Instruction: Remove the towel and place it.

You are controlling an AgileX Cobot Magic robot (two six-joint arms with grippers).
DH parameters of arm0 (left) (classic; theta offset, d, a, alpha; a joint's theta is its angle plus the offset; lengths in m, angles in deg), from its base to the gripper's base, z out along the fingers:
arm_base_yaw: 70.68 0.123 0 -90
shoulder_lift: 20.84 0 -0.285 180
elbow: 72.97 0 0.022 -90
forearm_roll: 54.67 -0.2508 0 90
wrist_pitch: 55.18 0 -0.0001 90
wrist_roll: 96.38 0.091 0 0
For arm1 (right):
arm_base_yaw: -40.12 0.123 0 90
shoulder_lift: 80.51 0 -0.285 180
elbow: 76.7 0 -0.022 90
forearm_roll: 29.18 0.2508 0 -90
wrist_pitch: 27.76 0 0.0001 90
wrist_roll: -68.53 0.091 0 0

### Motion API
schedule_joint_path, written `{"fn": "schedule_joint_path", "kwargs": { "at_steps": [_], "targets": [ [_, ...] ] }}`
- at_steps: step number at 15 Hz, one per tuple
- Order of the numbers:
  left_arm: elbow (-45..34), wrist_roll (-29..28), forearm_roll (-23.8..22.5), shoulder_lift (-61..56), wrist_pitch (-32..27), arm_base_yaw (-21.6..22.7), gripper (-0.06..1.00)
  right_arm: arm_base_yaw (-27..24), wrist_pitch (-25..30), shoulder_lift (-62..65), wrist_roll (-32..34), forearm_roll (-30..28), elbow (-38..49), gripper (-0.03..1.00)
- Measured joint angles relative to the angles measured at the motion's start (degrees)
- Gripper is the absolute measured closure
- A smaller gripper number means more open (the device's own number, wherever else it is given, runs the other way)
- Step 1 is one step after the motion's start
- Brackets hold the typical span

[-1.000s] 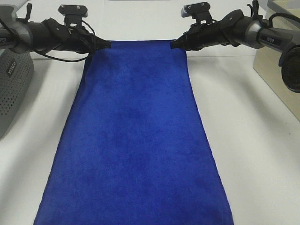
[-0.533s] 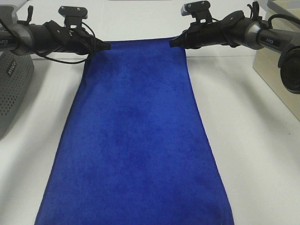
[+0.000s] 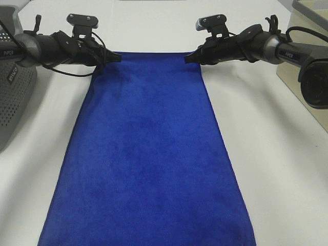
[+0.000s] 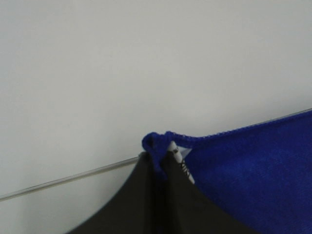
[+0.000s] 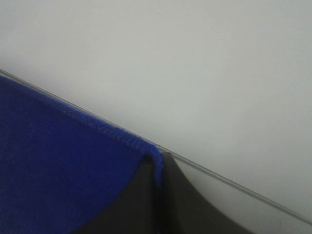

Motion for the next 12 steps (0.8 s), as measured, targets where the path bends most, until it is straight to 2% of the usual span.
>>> {"fn": "schedule_joint_path", "kwargs": {
  "at_steps": [2,5,7,9,10,12],
  "targets": [
    [0.0,0.0,-0.06,0.0,0.4,0.06,0.86,0.0,-0.63,-0.06,-0.06,0.74,0.0,0.83],
    [0.0,0.11,-0.06,0.0,1.38,0.06,0.66,0.0,-1.38,-0.4,-0.11,1.32,0.0,0.59],
    [0.0,0.11,-0.06,0.0,1.38,0.06,0.45,-0.06,-1.43,-0.57,0.86,1.2,0.0,0.39],
    [0.0,0.11,-0.06,0.0,1.03,0.06,0.21,-0.06,0.29,-0.57,3.15,0.17,0.0,0.32],
    [0.0,0.11,-0.06,0.0,1.03,0.06,0.14,-0.06,2.29,-0.57,4.64,-1.43,0.0,0.31],
    [0.0,0.11,-0.06,-0.4,-0.97,0.06,0.08,-0.06,6.3,0.11,8.94,-6.13,0.0,0.31]
  ]
}}
